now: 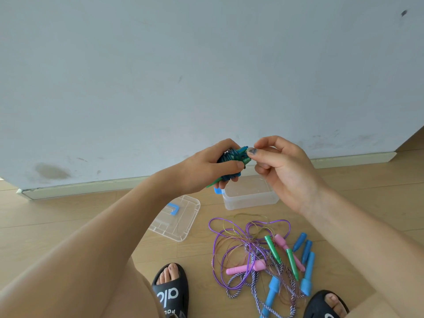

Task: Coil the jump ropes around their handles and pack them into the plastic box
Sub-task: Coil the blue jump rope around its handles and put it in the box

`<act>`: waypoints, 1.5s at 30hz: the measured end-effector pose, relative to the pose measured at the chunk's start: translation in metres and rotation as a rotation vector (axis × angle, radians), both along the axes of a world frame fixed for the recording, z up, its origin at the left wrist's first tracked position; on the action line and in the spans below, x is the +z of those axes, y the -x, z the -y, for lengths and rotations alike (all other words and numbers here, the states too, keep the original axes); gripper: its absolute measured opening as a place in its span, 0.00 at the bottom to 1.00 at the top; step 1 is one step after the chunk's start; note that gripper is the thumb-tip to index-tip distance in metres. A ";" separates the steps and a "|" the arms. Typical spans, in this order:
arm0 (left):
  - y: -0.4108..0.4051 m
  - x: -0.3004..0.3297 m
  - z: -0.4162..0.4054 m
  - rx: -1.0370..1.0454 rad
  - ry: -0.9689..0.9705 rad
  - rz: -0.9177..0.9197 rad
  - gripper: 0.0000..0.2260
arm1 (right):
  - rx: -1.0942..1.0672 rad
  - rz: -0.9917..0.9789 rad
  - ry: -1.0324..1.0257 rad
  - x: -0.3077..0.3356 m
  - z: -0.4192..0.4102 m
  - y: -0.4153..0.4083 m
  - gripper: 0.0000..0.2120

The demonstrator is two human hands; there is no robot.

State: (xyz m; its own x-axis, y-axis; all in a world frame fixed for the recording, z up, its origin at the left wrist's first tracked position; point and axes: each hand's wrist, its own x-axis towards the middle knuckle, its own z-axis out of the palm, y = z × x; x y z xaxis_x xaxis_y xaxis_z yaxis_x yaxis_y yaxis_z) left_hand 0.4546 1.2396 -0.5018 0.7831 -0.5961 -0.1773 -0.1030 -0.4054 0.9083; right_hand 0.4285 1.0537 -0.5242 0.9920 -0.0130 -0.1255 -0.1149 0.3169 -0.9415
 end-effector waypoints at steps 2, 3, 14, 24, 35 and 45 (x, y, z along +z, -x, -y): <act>0.000 -0.001 0.001 0.006 0.010 0.006 0.09 | -0.043 0.067 0.105 0.001 0.000 0.002 0.07; 0.000 0.000 0.002 0.002 0.016 0.005 0.09 | -0.060 0.096 0.148 0.001 0.000 0.003 0.07; 0.002 0.001 0.003 -0.007 0.063 -0.062 0.04 | -0.078 0.003 -0.052 0.003 -0.007 0.007 0.09; 0.001 0.001 0.000 0.011 0.061 -0.036 0.04 | -0.059 0.035 0.162 -0.006 -0.004 0.010 0.04; 0.000 -0.001 0.001 0.008 0.033 -0.017 0.04 | -0.063 0.146 0.407 -0.010 -0.009 0.011 0.06; -0.004 -0.002 -0.001 0.027 0.071 -0.034 0.05 | -0.014 0.063 0.201 -0.007 -0.013 0.009 0.07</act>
